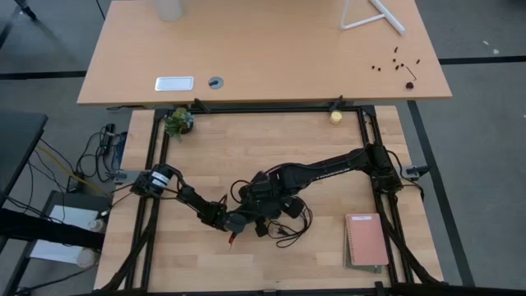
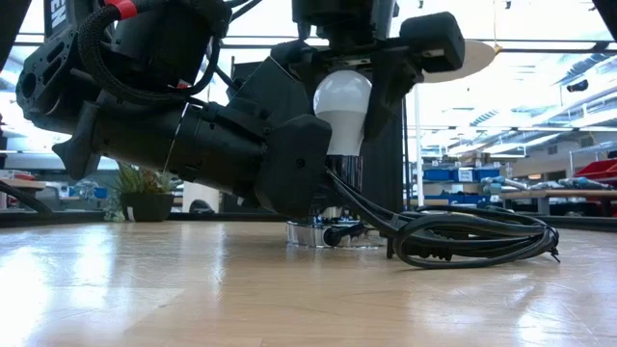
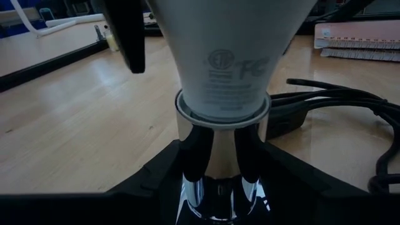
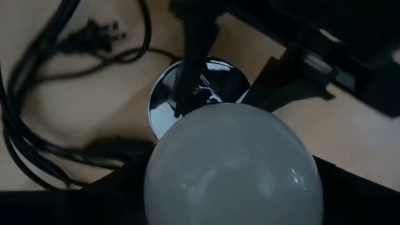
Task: Screw lightbulb
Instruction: Remove the white lightbulb from the silver lamp
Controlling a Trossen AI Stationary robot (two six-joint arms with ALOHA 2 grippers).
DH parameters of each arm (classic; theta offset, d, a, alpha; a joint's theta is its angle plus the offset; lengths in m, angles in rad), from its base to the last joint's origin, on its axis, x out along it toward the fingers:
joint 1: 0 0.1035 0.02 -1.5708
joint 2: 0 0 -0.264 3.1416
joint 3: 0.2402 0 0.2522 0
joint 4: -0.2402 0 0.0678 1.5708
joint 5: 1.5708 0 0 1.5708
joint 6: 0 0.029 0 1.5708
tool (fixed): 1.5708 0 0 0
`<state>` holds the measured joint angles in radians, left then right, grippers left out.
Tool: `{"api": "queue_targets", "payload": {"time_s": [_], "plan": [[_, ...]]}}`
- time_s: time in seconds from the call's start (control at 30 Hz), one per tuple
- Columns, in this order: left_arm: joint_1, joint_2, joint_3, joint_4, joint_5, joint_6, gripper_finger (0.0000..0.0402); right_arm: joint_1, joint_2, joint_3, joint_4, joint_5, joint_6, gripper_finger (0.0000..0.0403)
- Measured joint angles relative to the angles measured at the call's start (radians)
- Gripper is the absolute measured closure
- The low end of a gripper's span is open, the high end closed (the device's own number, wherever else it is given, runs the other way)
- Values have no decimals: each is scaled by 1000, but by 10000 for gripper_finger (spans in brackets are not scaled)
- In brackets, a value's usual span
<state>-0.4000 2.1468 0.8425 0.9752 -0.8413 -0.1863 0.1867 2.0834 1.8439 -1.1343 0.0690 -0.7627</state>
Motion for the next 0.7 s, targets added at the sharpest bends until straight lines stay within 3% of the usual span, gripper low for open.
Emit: {"api": "queue_targets", "payload": {"time_s": [0.1, 0.23, 0.43, 0.7], "plan": [[0, 0, 0, 0, 0, -2, 213, 0, 0, 0, 6, 9, -72, 121], [0, 0, 0, 0, 0, -2, 213, 2, 0, 0, 8, 11, 5, 119], [0, 0, 0, 3, 10, -4, 213, 24, 0, 0, 1, 11, 345, 107], [0, 0, -1, 8, 13, -7, 213, 24, -2, 0, -3, -15, 903, 48]]}}
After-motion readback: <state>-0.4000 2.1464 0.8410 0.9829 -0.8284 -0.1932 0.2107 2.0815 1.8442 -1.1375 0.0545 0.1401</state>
